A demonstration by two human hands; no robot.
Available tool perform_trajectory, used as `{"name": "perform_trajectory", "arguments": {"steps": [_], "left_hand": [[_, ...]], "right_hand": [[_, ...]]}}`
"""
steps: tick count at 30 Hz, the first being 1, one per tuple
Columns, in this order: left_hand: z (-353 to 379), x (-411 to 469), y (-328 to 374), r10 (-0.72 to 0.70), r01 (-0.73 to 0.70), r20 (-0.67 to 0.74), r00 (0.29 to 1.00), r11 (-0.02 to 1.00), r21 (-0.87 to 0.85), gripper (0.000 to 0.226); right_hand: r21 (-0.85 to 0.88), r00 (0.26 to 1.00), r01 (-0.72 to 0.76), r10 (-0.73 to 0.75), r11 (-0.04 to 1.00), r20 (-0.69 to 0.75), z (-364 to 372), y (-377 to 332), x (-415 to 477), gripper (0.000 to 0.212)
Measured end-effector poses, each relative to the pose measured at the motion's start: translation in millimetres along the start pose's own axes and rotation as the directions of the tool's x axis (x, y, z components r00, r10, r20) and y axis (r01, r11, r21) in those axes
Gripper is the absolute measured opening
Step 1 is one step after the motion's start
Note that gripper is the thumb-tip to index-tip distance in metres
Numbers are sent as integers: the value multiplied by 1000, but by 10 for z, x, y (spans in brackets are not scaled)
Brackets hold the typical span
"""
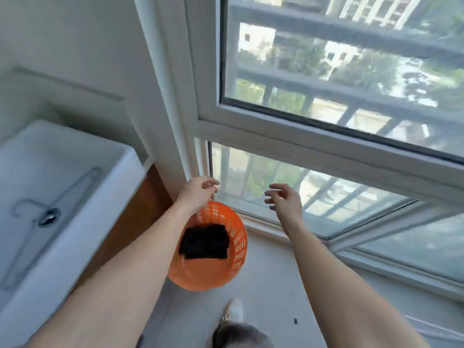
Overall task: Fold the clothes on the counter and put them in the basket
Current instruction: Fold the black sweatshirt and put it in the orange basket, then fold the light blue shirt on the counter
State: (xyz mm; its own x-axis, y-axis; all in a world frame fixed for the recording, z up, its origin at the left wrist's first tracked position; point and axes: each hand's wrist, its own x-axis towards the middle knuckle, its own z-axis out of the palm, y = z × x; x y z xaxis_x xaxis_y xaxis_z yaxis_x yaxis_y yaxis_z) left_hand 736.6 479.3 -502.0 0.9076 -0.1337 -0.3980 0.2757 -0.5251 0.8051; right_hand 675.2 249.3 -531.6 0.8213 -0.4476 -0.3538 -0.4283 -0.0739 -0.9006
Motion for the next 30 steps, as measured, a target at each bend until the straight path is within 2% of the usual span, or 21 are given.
{"name": "perform_trajectory", "arguments": {"steps": [7, 13, 21, 24, 30], "left_hand": [[164, -1313, 1219, 260, -256, 58, 964, 964, -67, 17], [916, -2519, 2059, 435, -421, 188, 881, 900, -109, 18], [2373, -3880, 3128, 628, -628, 361, 689, 767, -135, 19], [3098, -4412, 3452, 681, -709, 432, 592, 695, -124, 19], [4577, -5455, 4095, 731, -744, 488, 477, 631, -220, 20]], "right_hand": [[83, 964, 251, -242, 964, -108, -1185, -867, -1289, 12], [67, 916, 375, -358, 925, -181, -2399, -1124, -2488, 10], [-22, 847, 448, -431, 894, -312, -4382, -1031, -3523, 12], [-68, 812, 471, -463, 879, -356, -5231, -851, -3838, 12], [-133, 761, 460, -467, 878, -450, -6917, -381, -4355, 12]]}}
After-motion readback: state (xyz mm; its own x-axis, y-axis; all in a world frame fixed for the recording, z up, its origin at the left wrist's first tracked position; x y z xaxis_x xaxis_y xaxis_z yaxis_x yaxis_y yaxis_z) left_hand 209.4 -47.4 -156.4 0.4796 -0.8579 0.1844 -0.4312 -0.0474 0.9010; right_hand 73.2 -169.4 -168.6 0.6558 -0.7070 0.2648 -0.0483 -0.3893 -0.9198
